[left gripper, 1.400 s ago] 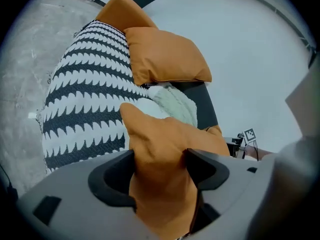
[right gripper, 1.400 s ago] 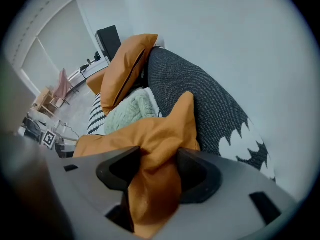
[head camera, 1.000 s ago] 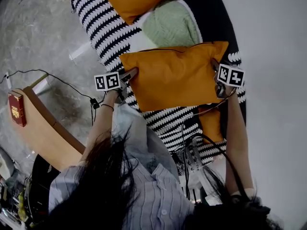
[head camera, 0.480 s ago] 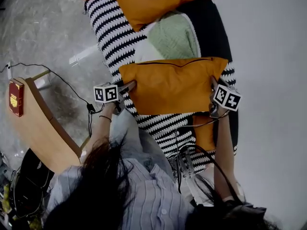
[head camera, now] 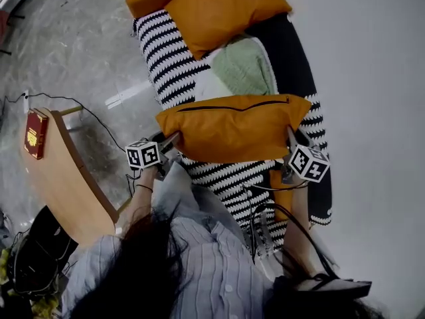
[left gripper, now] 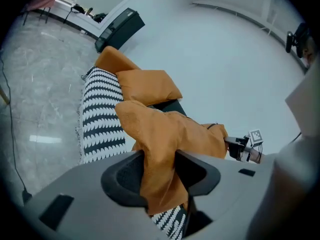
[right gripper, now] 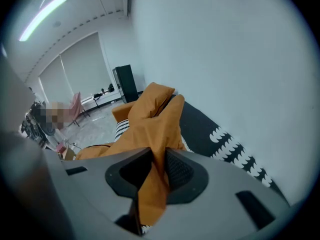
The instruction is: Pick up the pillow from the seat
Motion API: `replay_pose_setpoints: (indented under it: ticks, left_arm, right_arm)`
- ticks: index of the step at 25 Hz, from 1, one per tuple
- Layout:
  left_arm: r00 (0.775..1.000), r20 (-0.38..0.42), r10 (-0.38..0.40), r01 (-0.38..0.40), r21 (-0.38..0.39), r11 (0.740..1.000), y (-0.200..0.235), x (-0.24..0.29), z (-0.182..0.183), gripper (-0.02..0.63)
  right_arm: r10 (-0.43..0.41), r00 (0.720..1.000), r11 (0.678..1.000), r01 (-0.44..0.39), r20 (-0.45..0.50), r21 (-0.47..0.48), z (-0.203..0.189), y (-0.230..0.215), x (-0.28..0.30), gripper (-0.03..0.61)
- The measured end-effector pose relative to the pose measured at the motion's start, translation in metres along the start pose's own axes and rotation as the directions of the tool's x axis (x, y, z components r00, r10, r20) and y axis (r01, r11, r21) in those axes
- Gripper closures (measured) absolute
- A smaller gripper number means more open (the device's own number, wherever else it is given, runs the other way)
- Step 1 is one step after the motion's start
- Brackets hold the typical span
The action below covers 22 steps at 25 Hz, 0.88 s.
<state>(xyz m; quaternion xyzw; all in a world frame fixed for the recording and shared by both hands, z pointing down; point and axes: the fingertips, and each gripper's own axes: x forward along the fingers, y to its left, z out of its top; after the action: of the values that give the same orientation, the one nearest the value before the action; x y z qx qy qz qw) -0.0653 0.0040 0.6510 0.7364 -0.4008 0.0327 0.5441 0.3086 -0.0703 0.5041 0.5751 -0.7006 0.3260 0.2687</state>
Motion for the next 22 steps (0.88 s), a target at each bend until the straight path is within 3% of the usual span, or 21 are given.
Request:
replay_pose_setpoints:
  ticks: [10,22]
  left_arm:
    - [0.99,0.14,0.022,-0.048,0.189,0.981,-0.046,-0.055,0.067,0.426]
    - [0.976,0.215,0.022,-0.093,0.324,0.941,-0.097,-0.129,0.093,0.428]
  right_arm:
    - [0.028,0.989,0.997,-0.039,0.147,0.072,0.018,0.023,-0.05,0.503]
    - [0.098,0.962,0.99,-0.12,0.253,0.071,0.019,0.052,-0.104,0.514]
